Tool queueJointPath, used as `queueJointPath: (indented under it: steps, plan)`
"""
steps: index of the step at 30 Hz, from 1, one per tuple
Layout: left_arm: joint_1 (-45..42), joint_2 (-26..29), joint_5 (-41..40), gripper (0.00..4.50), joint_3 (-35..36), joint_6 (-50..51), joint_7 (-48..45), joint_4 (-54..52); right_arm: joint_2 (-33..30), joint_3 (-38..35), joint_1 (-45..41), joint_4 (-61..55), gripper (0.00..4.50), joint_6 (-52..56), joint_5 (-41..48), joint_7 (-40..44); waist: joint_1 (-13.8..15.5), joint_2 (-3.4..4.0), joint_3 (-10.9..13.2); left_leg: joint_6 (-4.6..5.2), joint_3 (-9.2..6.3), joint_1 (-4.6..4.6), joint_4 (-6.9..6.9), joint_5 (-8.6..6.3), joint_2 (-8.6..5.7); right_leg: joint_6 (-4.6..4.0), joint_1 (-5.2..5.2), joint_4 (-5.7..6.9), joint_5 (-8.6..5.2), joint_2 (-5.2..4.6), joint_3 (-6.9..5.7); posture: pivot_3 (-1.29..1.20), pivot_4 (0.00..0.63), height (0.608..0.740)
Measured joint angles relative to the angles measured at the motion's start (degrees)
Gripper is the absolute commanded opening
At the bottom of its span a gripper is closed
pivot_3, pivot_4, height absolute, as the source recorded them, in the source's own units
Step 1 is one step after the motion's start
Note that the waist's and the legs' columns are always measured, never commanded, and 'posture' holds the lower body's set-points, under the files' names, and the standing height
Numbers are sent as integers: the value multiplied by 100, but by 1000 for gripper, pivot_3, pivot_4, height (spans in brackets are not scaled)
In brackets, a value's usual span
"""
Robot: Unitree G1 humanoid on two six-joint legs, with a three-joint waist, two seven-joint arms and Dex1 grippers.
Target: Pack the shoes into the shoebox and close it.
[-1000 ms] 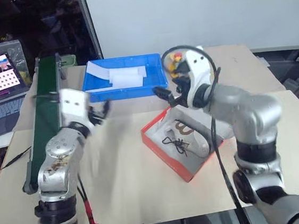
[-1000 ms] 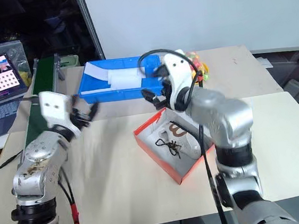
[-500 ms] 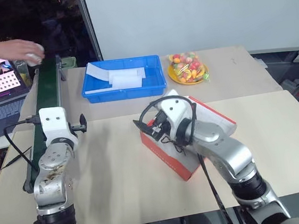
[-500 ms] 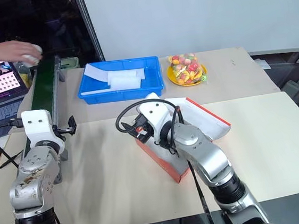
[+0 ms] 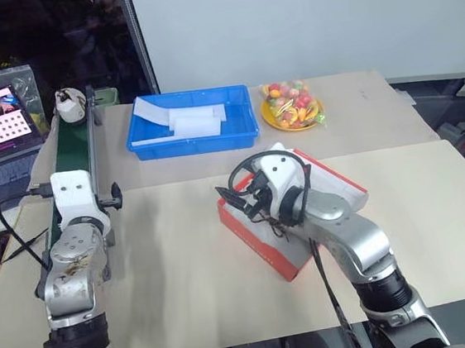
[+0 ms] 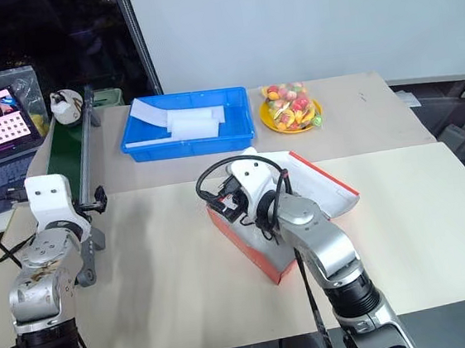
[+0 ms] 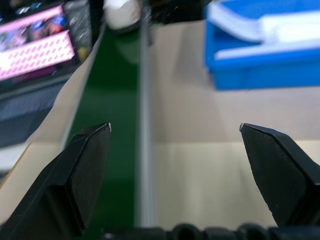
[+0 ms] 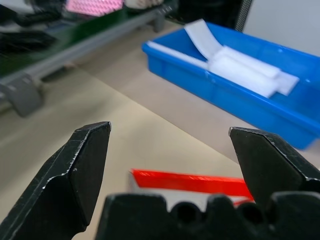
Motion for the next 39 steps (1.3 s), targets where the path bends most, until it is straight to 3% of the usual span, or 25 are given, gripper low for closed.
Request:
queueJointPath:
  steps: [12, 39]
  plan:
    - [-32, -2, -3, 4448, -71, 99, 11, 0, 7, -39, 0, 15, 4500, -2, -102, -6, 5, 0, 0, 0, 1, -2, 0, 0, 0, 0, -3, 5, 0, -1, 1, 0, 150, 724]
    - [236, -345, -159, 4448, 542, -50, 78, 392, 21, -179, -4, 81, 4500, -39, -257, 40, 30, -1, -1, 0, 2, -4, 1, 0, 0, 0, -8, 8, 0, -1, 2, 0, 150, 724]
